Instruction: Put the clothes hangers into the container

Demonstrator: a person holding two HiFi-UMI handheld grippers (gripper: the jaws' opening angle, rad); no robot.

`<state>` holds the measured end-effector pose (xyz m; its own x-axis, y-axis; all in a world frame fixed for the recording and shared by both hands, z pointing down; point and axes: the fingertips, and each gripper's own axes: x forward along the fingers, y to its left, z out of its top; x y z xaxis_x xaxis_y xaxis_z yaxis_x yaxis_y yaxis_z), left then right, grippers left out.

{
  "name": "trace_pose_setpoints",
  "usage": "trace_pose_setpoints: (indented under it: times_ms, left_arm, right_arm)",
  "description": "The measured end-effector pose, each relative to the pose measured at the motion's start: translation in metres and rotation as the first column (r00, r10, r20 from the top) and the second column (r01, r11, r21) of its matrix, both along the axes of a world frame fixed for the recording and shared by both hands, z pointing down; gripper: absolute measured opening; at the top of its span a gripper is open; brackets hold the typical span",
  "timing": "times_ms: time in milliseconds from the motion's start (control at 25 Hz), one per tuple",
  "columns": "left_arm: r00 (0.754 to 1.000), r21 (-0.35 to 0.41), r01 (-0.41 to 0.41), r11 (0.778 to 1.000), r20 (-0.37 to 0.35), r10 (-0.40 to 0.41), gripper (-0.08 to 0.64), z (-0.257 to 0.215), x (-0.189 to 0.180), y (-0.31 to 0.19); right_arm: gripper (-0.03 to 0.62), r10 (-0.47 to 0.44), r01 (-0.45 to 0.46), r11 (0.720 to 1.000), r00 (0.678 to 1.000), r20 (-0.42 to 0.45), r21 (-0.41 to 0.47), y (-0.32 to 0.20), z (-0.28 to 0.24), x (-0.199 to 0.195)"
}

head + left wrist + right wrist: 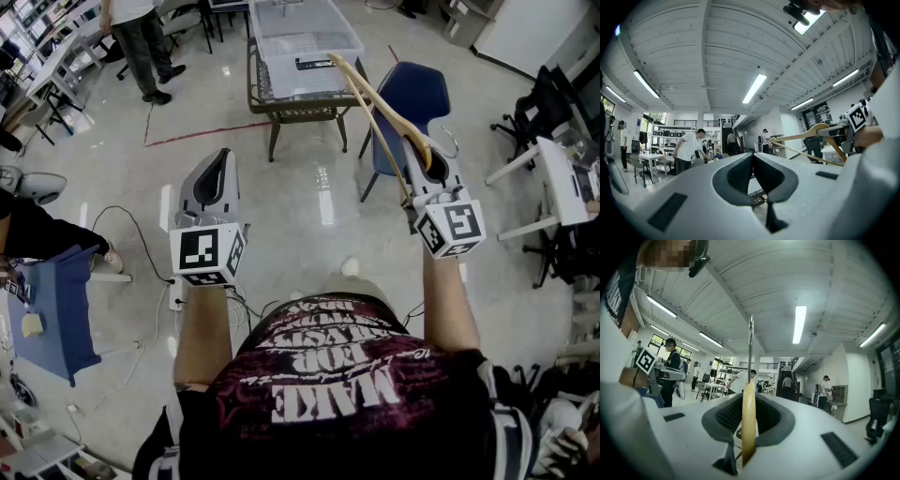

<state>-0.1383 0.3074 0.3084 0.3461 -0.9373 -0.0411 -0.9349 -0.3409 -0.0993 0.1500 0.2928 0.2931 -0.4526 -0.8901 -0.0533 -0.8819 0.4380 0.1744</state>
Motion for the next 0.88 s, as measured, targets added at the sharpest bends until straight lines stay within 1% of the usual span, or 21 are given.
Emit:
trace_pose_setpoints:
  times_ms: [160,360,480,720,880]
  left_arm:
    - [1.000,0.000,-0.008,1.000,-0.007,0.008,0.007,-0.001,0.002,-0.005]
    - [1.000,-0.007,-0.017,1.000,-0.011,0.017,0.007,0.007,0.008,-0.011]
    - [1.000,-0.014,-0.023,1.000,-0.006,0.023,0.007,0.009,0.012,-0.016]
    - [0.999,-0.033,-0.029,0.999,0.025,0.029,0.008,0.012,0.021,-0.036]
    - [0.999,-0.054,-0.019,0.998,0.034,0.021,0.008,0.019,0.025,-0.062]
  right_arm:
    - [0.060,-0.010,0.010,1.000,1.000,-0.006,-0.002,0.000,-0.001,-0.002]
    - [0.060,-0.026,0.026,1.000,0.999,0.029,0.013,0.003,-0.004,0.002]
    - [0.060,-0.026,0.025,1.000,1.000,0.018,0.016,-0.001,-0.004,0.004]
    - [0.060,-0.036,0.037,0.999,0.998,0.042,-0.010,-0.026,0.005,0.012]
    - [0.060,-0.042,0.044,0.998,0.997,0.069,-0.034,-0.056,0.014,0.019]
